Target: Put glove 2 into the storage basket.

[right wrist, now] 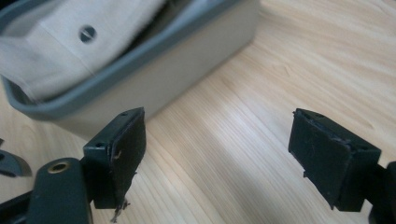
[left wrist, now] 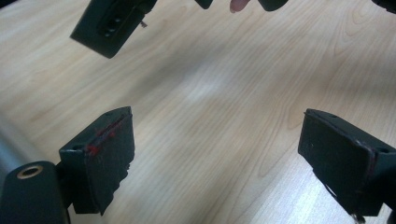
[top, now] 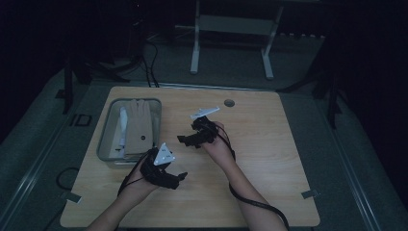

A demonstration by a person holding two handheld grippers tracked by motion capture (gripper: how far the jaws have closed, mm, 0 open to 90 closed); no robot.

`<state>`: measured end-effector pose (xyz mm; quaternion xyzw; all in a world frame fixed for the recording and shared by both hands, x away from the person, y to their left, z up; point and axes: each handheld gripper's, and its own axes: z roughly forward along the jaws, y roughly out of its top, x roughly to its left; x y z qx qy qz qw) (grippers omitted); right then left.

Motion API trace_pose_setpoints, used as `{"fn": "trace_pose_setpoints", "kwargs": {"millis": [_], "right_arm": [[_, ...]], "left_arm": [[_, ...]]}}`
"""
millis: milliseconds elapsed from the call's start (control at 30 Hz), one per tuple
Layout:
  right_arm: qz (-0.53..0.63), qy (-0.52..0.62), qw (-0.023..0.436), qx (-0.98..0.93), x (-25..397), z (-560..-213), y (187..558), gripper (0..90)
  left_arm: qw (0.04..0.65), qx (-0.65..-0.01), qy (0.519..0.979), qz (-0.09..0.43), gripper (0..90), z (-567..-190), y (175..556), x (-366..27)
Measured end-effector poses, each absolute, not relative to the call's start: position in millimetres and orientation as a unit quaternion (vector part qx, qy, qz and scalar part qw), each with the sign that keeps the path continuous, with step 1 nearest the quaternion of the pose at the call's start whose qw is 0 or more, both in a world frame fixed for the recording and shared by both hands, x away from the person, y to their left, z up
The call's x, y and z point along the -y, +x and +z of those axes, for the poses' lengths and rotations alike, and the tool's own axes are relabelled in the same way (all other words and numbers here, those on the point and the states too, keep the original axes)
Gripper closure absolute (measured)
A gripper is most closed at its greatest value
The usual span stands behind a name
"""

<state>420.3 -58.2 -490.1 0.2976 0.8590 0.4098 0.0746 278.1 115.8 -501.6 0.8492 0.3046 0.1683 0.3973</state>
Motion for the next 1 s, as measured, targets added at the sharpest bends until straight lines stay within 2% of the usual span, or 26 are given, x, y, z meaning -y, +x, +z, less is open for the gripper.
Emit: {"fn": "trace_pose_setpoints", "kwargs": {"millis": [667,1000], "right_arm": [[0.393,0.312,0.07,-0.862,116,-533,406,18.4],[0.402,0.318,0.091,-0.854,141,-544,392,14.5]], "left_arm": [[0.392,-0.292,0.862,0.138,11.3,-538,281,-94],[0.388,-0.29,0.865,0.13,11.3,-551,285,-87]]}}
